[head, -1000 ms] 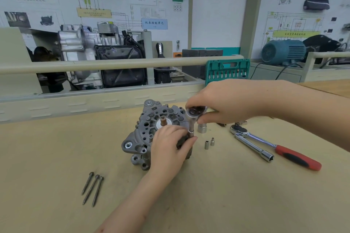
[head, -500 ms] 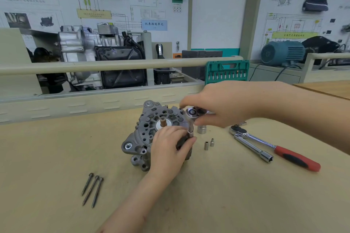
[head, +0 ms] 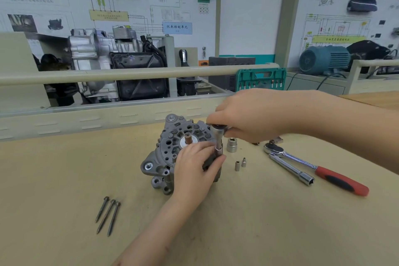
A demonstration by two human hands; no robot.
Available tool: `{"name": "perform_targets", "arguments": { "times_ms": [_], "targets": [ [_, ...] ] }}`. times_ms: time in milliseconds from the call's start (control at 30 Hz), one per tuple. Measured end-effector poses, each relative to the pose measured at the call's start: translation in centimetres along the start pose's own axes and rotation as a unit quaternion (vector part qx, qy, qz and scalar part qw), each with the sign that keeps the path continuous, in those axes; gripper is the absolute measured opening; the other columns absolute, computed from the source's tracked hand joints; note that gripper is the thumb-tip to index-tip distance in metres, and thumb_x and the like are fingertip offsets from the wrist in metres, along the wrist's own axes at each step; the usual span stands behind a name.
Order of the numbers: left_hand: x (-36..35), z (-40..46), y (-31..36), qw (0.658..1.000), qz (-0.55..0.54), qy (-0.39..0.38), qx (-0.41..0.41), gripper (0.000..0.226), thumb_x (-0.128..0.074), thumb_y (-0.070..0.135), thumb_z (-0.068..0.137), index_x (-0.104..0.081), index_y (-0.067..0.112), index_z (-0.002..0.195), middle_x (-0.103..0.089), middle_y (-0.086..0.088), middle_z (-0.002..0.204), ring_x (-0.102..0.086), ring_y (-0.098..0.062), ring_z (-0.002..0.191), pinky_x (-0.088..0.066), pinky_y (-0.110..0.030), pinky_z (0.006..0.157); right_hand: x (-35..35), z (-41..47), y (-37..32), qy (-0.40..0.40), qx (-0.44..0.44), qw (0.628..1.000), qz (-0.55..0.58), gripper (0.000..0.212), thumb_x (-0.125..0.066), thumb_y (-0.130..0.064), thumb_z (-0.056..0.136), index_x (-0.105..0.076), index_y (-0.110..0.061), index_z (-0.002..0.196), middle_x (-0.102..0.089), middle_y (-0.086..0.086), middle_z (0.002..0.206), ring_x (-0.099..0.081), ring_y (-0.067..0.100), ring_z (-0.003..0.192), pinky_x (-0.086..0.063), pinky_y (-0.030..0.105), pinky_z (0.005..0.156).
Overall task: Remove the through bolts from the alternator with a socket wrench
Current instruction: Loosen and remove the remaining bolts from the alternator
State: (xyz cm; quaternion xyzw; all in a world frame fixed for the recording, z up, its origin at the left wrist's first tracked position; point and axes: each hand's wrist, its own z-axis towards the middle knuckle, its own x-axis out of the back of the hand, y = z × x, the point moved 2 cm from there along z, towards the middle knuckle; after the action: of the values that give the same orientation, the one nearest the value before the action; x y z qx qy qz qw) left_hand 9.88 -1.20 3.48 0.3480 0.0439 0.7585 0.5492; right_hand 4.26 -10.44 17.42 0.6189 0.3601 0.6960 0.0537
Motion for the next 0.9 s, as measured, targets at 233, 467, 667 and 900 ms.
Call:
{"name": "perform_targets", "arguments": {
  "times_ms": [233,467,667,900],
  "targets": [
    [0.18,0.27,0.47,1.0,-0.002,0.015,0.017,0.023,-0.071,0.026,0.076,-0.06,0.008,0.066,-0.053,0.008,0.067,-0.048,-0.013,0.067,-0.032,-0.021,0.068,0.6,-0.3,-0.11,0.019,-0.014,0.997,-0.07,0.043,-0.031,-0.057,0.087,-0.046,-0.017,0.084,-0.041,-0.005,0.061,-0.036,0.009,0.05,-0.03,0.025,0.046],
    [0.1,0.08,0.31,1.0,-0.004,-0.003,0.003,0.02,-0.064,0.029,0.081,-0.065,0.009,0.076,-0.062,0.006,0.084,-0.054,-0.014,0.08,-0.038,-0.028,0.076,0.31,0.14,-0.27,0.015,-0.014,1.0,-0.021,0.029,-0.034,-0.044,0.093,-0.045,-0.018,0.087,-0.049,-0.002,0.075,-0.044,0.015,0.062,-0.029,0.023,0.048],
    [0.23,0.16,0.33,1.0,0.0,0.002,0.008,0.02,-0.067,0.024,0.08,-0.062,0.008,0.069,-0.059,0.007,0.074,-0.052,-0.014,0.073,-0.033,-0.021,0.072,0.07,-0.28,-0.04,0.012,0.009,1.0,0.007,0.024,-0.039,-0.039,0.092,-0.045,-0.018,0.102,-0.055,0.0,0.089,-0.053,0.019,0.077,-0.044,0.031,0.063],
    [0.21,0.28,0.52,1.0,-0.017,0.011,0.014,0.018,-0.068,0.027,0.079,-0.065,0.01,0.074,-0.056,0.008,0.068,-0.048,-0.012,0.068,-0.036,-0.028,0.071,-0.18,-0.12,-0.71,0.034,-0.025,0.998,-0.035,0.041,-0.028,-0.057,0.089,-0.039,-0.018,0.083,-0.04,-0.005,0.062,-0.035,0.008,0.049,-0.026,0.023,0.042]
  ]
}}
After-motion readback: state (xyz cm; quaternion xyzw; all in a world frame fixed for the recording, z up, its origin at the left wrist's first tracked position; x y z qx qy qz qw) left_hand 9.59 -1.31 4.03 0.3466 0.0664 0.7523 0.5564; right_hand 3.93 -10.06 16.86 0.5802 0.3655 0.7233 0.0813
